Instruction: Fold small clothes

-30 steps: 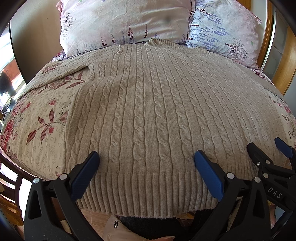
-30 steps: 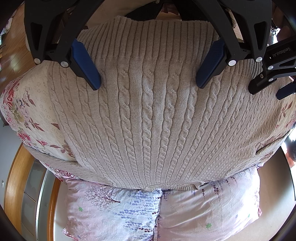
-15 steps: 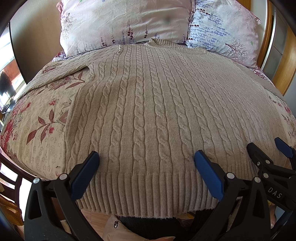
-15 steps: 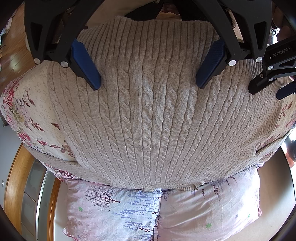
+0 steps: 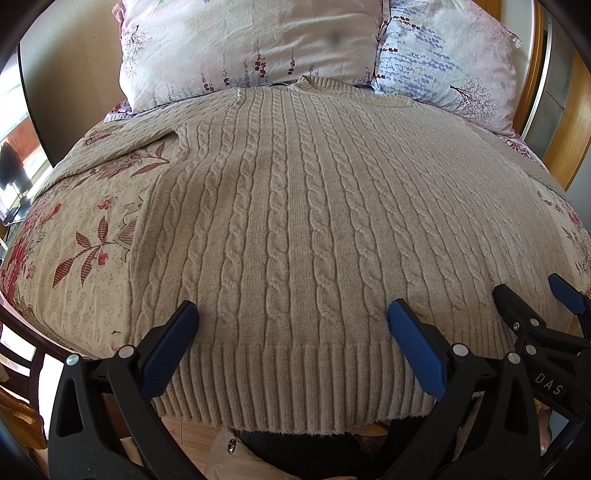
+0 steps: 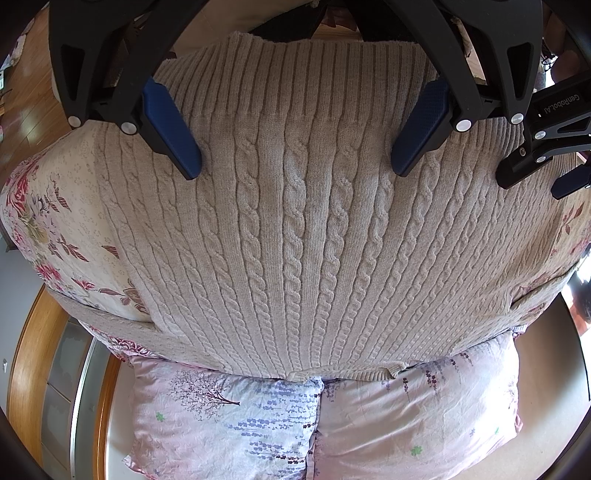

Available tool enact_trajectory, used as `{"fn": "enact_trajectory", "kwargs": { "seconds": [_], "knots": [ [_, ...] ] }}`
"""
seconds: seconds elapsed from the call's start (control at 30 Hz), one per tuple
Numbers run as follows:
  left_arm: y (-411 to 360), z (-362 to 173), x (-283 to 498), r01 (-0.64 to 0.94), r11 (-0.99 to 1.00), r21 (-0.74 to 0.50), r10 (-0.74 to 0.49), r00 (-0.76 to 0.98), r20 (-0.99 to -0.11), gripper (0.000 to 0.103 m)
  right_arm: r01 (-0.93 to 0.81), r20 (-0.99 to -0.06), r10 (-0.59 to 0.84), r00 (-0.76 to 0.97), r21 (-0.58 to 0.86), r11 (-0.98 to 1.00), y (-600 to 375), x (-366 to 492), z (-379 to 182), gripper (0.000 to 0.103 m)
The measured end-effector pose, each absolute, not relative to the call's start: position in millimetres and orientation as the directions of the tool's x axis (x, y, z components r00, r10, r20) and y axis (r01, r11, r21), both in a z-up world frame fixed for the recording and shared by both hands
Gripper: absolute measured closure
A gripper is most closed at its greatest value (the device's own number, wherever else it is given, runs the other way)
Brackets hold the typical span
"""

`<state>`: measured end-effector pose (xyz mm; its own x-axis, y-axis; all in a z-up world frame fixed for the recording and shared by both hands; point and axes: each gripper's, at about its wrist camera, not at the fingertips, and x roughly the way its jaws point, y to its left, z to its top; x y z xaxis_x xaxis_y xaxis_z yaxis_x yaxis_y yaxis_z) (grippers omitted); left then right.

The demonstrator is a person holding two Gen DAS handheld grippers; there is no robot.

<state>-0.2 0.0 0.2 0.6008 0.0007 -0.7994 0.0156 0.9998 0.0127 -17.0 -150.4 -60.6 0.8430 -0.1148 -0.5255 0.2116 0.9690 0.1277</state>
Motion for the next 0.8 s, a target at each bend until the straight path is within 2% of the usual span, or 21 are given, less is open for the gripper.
{"fn": "enact_trajectory", "kwargs": {
  "seconds": [0.4, 0.7, 0.8],
  "knots": [
    [0.1, 0.1, 5.5, 0.019, 1.0, 0.016, 0.002, 0.58, -0.815, 0.002, 0.148, -0.544, -0.072, 0.836, 0.097, 0.984, -152.4, -10.2, -57.1, 0.001],
    [0.1, 3.0, 10.6, 0.062, 0.998, 0.031, -0.009, 0.565, -0.825, 0.002, -0.026, -0.512, 0.067, 0.857, 0.087, 0.996, -174.5, -11.3, -56.3, 0.001],
    [-1.0, 8.0, 20.3, 0.09, 0.995, 0.047, -0.014, 0.577, -0.817, 0.002, 0.003, -0.479, 0.065, 0.876, 0.139, 0.99, -202.8, -9.3, -45.8, 0.001]
  ]
}}
